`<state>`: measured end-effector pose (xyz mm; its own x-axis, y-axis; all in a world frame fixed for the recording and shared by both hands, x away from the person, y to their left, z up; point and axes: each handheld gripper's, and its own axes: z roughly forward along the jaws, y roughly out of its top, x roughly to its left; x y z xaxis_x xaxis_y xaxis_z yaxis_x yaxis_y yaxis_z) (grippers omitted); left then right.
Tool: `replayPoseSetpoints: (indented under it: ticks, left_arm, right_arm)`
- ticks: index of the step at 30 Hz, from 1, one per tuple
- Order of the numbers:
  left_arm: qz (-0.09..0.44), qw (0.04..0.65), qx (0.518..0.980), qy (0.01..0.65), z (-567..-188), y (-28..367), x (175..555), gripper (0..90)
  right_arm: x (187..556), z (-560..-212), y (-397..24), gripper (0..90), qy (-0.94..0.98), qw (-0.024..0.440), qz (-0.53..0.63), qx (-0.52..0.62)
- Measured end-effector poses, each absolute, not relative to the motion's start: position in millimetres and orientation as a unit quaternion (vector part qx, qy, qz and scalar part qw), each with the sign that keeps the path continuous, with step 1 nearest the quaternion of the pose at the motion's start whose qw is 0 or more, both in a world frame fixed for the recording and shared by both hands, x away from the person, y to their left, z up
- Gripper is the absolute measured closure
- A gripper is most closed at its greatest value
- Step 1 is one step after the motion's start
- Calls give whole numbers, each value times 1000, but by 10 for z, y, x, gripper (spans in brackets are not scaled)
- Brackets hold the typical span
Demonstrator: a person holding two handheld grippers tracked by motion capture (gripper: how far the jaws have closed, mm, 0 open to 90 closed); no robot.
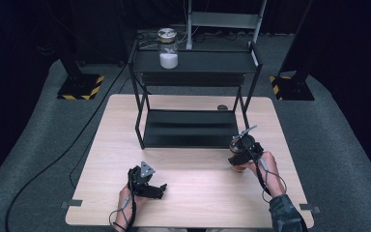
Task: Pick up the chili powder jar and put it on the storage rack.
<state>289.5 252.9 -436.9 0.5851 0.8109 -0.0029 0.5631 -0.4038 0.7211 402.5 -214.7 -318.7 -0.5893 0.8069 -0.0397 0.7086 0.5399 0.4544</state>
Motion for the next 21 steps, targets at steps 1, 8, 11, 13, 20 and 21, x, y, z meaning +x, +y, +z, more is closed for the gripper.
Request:
replayPoseSetpoints:
  ticks: [1, 8, 11, 13, 20, 21]
  left_arm:
    - [178, 349, 819, 419, -4369, 2528, 2895, 0]
    - [177, 349, 819, 419, -4368, 2529, 2896, 0]
    - [177, 349, 819, 420, -4369, 2529, 2895, 0]
    - [177, 349, 819, 419, -4368, 2529, 2896, 0]
    - [177, 350, 819, 420, -4369, 2528, 2895, 0]
    - [178, 349, 819, 419, -4368, 2529, 2896, 0]
  right_arm:
    - [4038, -3174, -2133, 303, 870, 122, 198, 435]
    - [4139, -3109, -2075, 303, 877, 111, 186, 428]
    - [4181, -3078, -2053, 303, 880, 108, 181, 426]
    - [4213, -3053, -2040, 303, 881, 107, 177, 425]
    - [4339, -2956, -1985, 303, 886, 99, 163, 422]
    - [4358, -2943, -1978, 303, 887, 97, 162, 421]
